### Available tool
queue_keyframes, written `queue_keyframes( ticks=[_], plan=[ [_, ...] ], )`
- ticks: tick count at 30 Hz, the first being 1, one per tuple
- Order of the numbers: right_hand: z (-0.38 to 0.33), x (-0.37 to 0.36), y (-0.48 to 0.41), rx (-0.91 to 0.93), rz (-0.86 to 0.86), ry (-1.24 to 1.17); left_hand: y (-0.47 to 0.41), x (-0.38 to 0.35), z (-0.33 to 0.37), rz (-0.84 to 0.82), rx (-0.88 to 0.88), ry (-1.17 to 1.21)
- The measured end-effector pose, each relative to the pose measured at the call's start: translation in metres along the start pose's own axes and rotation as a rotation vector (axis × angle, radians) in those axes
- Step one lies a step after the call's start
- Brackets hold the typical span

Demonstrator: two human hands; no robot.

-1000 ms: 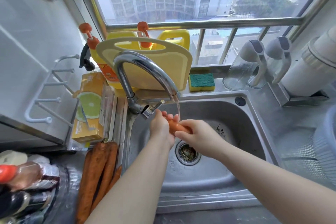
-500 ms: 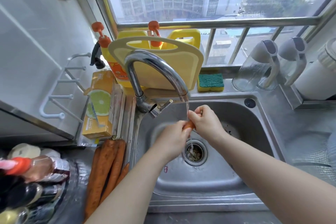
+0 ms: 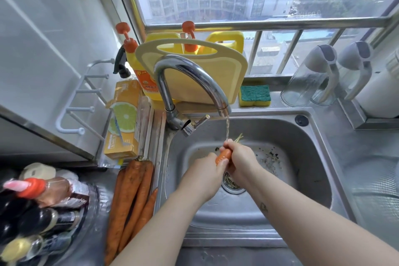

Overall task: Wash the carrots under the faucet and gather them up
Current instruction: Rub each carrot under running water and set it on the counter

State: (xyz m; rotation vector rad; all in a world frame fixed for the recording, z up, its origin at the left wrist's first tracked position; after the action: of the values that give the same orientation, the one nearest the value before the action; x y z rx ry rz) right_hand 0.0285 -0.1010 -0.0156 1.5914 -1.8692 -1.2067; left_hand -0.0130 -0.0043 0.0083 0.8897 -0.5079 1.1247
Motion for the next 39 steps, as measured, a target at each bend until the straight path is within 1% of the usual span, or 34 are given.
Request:
queue_keyframes(
  ticks=[3, 5, 6, 9, 10, 12, 13, 15, 17, 19, 21, 24, 27, 28, 30, 32, 34, 37, 39],
  plan=[
    [-0.004, 0.002, -0.003, 0.017, 0.047, 0.127, 0.004, -0.004, 0.003, -0.024, -0.001, 0.091],
    [-0.005, 0.001, -0.001, -0.029, 0.023, 0.112, 0.004, -0.003, 0.003, -0.051, 0.045, 0.218],
    [-0.006, -0.001, 0.000, -0.067, -0.010, 0.072, 0.004, -0.003, 0.002, -0.077, 0.096, 0.349],
    [-0.007, -0.008, 0.005, -0.156, -0.200, -0.150, 0.009, 0.004, -0.004, -0.168, 0.311, 0.937],
    [-0.007, -0.009, 0.005, -0.165, -0.260, -0.206, 0.010, 0.007, -0.006, -0.173, 0.357, 1.075],
    [-0.007, -0.011, 0.009, -0.153, -0.348, -0.198, 0.010, 0.011, -0.009, -0.145, 0.408, 1.226],
    [-0.006, -0.011, 0.010, -0.136, -0.371, -0.159, 0.009, 0.012, -0.009, -0.125, 0.408, 1.242],
    [-0.002, -0.010, 0.010, -0.100, -0.364, -0.073, 0.008, 0.012, -0.007, -0.106, 0.374, 1.170],
    [-0.002, -0.008, 0.009, -0.084, -0.301, -0.051, 0.009, 0.009, -0.001, -0.097, 0.324, 1.092],
    [-0.005, -0.004, 0.005, -0.060, -0.236, -0.065, 0.009, 0.007, 0.005, -0.095, 0.281, 1.071],
    [-0.009, 0.000, 0.003, -0.030, -0.216, -0.045, 0.008, 0.006, 0.010, -0.083, 0.258, 1.055],
    [-0.012, 0.006, 0.010, -0.050, -0.336, 0.040, 0.005, 0.009, 0.008, -0.022, 0.254, 1.041],
    [-0.013, 0.017, 0.012, -0.076, -0.419, 0.119, 0.002, 0.009, 0.003, -0.025, 0.256, 0.977],
    [-0.014, 0.019, 0.012, -0.051, -0.403, 0.175, 0.001, 0.008, 0.003, -0.034, 0.253, 0.944],
    [-0.013, 0.018, 0.010, 0.010, -0.307, 0.270, -0.001, 0.005, 0.005, -0.035, 0.266, 0.939],
    [-0.014, 0.015, 0.008, 0.031, -0.203, 0.295, -0.003, 0.005, 0.009, -0.045, 0.289, 0.982],
    [-0.016, 0.015, 0.006, 0.037, -0.148, 0.343, -0.003, 0.005, 0.012, -0.055, 0.284, 0.986],
    [-0.018, 0.016, 0.009, 0.018, -0.196, 0.356, -0.004, 0.005, 0.010, -0.029, 0.228, 0.925],
    [-0.018, 0.017, 0.011, 0.061, -0.197, 0.387, -0.006, 0.003, 0.008, -0.019, 0.192, 0.839]
  ],
)
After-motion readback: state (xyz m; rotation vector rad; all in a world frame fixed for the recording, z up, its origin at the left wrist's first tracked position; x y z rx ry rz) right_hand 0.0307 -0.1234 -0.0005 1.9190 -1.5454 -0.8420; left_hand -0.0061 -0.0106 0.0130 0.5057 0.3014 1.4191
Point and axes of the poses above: each hand's wrist, its own y-axis away from the middle knuckle, its own x-axis out of the back of the hand, z = x × y, the point moved 1 cm from there along -y, towards the middle knuckle, and after that the axes turned 7 degrees about -x, right-handed, at the moved point
